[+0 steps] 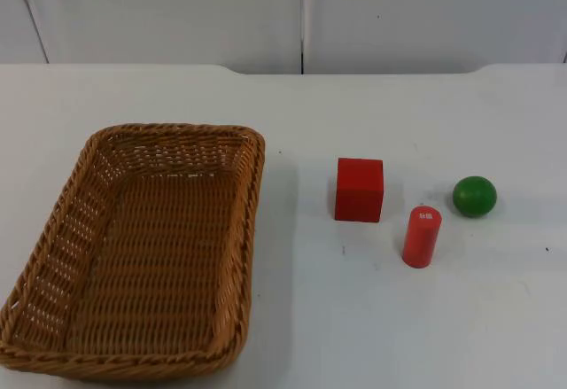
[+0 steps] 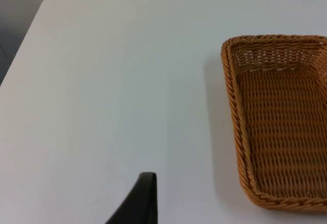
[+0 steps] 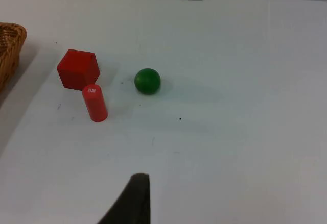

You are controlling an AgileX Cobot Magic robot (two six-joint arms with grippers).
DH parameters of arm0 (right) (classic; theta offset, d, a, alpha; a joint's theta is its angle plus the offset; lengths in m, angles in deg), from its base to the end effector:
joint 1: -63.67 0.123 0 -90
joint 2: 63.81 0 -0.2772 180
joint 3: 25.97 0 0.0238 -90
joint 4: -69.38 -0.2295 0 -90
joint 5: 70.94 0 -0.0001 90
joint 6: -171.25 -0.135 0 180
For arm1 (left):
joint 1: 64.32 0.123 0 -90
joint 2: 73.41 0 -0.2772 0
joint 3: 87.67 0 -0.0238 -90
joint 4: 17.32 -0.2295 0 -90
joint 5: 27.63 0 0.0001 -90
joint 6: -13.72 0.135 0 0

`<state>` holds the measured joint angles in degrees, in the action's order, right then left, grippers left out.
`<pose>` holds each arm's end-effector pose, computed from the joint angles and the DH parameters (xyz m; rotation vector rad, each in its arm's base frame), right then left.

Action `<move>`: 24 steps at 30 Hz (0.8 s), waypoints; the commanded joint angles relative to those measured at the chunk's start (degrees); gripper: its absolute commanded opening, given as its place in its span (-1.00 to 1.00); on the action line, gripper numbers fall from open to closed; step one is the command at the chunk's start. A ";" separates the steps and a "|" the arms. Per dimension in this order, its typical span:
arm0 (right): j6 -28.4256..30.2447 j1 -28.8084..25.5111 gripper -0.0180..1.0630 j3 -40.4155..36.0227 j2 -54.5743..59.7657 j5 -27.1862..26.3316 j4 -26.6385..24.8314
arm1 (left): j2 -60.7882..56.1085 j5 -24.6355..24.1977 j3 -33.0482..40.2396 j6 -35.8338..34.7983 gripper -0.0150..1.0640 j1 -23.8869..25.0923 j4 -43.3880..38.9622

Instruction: Pick up the basket with the left hand and place the object to the left of the red cylinder into the basket with the right hand.

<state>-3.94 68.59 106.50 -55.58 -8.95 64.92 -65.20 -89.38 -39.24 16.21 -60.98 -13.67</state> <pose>0.0203 0.0111 0.2488 -0.1793 2.0461 0.0945 0.0232 -0.0062 0.2446 -0.0119 2.0646 -0.0138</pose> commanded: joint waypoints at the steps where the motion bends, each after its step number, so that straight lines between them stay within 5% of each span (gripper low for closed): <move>1: 0.24 -0.24 0.99 0.06 -0.23 -0.10 -0.01 | 0.51 0.52 -0.01 0.06 0.98 0.01 0.05; 24: 0.36 -0.24 0.99 0.06 -0.23 -0.10 0.55 | 15.21 6.95 -6.81 0.64 0.98 0.01 -0.04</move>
<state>-3.94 68.59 106.50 -55.58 -8.95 65.02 -50.68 -83.63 -45.43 16.82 -60.98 -13.67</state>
